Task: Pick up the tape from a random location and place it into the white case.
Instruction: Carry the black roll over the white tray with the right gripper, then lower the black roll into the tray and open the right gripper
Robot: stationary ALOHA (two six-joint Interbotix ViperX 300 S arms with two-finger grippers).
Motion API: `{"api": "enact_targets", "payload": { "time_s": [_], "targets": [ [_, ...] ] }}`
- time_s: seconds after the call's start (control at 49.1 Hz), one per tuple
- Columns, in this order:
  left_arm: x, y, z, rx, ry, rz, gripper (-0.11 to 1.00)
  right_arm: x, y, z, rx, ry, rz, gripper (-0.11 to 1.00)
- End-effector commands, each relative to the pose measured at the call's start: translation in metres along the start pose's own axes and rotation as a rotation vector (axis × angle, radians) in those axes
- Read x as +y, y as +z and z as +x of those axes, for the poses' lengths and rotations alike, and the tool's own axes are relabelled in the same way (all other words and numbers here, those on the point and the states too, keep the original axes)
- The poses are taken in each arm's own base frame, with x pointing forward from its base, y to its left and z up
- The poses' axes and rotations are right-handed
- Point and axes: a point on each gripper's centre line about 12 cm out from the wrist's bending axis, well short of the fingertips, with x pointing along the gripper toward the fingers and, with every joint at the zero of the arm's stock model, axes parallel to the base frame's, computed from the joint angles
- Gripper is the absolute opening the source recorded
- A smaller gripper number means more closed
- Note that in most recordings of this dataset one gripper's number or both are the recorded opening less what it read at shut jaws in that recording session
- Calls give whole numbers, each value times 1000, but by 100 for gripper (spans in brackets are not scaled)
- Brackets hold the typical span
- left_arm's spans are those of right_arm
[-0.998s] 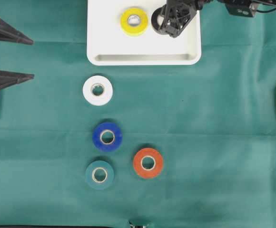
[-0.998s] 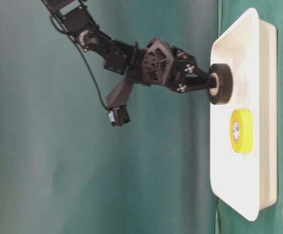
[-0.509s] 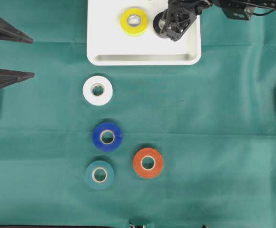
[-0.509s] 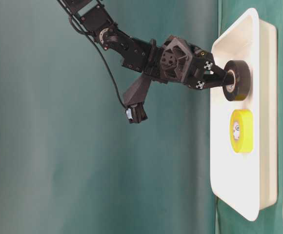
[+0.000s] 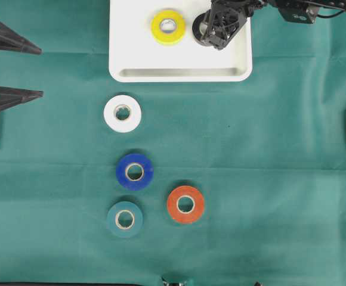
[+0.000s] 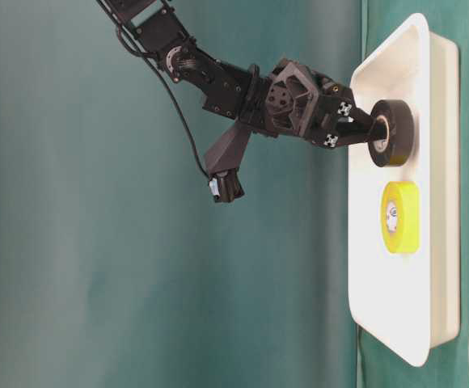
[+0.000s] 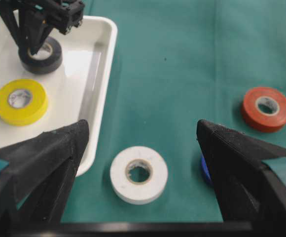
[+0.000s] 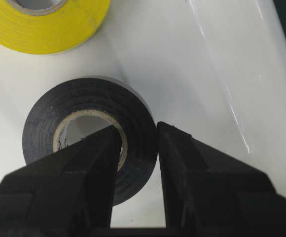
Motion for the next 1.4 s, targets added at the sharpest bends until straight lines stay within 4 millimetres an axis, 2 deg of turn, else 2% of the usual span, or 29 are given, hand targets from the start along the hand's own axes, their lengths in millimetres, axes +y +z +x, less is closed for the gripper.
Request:
{"api": "enact_targets", "payload": {
  "time_s": [0.0,0.061,0.204,0.305,0.509,0.774,0.998,1.384],
  "targets": [
    [0,5,0,-11,2,-2,99,-1,8,-10,-36,3,8,25],
    [0,5,0,-11,1,-1,99,-1,8,-10,-35,3,8,32],
    [0,5,0,-11,1,-1,99,-1,8,-10,-35,0,-1,74],
    [0,5,0,-11,1,-1,99,-1,8,-11,-38,1,-1,92],
    [0,5,0,-11,3,-1,99,-2,13,-22,-57,0,1,91],
    [0,6,0,-12,2,-1,99,-1,30,-81,-119,-1,5,91],
    [0,6,-1,-14,2,-2,99,-1,34,-118,-98,-10,6,91],
    [0,5,-1,-9,3,-3,99,-2,43,-167,-171,-6,15,91]
  ]
}}
